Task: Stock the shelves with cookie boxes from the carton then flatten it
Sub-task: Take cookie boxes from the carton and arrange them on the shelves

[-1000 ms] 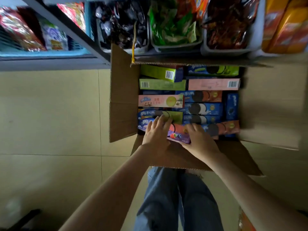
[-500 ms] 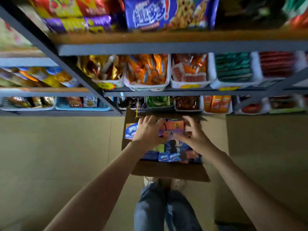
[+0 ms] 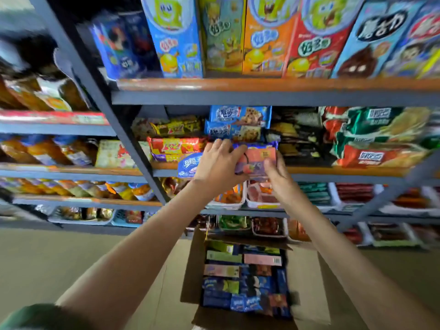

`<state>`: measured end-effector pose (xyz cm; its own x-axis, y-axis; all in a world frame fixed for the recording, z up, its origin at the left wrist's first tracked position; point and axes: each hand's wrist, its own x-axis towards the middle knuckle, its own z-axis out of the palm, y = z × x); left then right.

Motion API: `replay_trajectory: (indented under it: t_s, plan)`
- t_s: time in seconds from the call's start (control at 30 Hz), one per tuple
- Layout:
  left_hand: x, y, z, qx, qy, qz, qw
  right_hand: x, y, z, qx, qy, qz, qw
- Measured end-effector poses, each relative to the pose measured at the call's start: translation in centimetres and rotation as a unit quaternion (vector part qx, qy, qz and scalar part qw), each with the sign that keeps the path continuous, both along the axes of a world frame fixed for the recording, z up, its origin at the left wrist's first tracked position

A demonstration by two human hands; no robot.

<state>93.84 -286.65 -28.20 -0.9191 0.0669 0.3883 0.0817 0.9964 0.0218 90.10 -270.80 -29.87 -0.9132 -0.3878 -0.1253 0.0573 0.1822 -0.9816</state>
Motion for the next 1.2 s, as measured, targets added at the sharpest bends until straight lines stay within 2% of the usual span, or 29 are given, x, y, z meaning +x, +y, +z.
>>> replay_trajectory:
  t_s: [0.17,0.4,0.5,0.63,0.8,1.03,1.2]
  plan:
    - [-0.9,-2.6,5.8,0.009,0.094,-0.044,0.995,-0.9,-2.7,5.9,-0.067,0.075,-0.049,0.994]
    - [-1.1,-6.6,12.6,0.0,0.196,-0.116,0.974,0.2,-5.1,13.3,-0.103,0.137,-0.082,0.982]
    - [-0.9,-7.5,15.1,-0.034,0.248,-0.156,0.955,0.9,-4.3,16.3,-0.077,0.176,-0.065,0.979]
    - [-0.9,-8.4,18.6,-0.073,0.304,-0.201,0.928,0.9,-3.6,19.9,-0.1,0.181,-0.037,0.978]
    - [-0.9,-9.0,23.8,-0.135,0.363,-0.167,0.907,0.2,-3.8,24.9,-0.093,0.22,-0.019,0.971]
    - [-0.6,-9.9,30.1,-0.216,0.39,-0.091,0.891,-1.4,-4.5,31.7,-0.161,0.273,-0.001,0.949]
    - [-1.4,-11.2,33.9,-0.221,0.393,-0.046,0.891,-3.5,-4.8,36.5,-0.118,0.33,0.047,0.935]
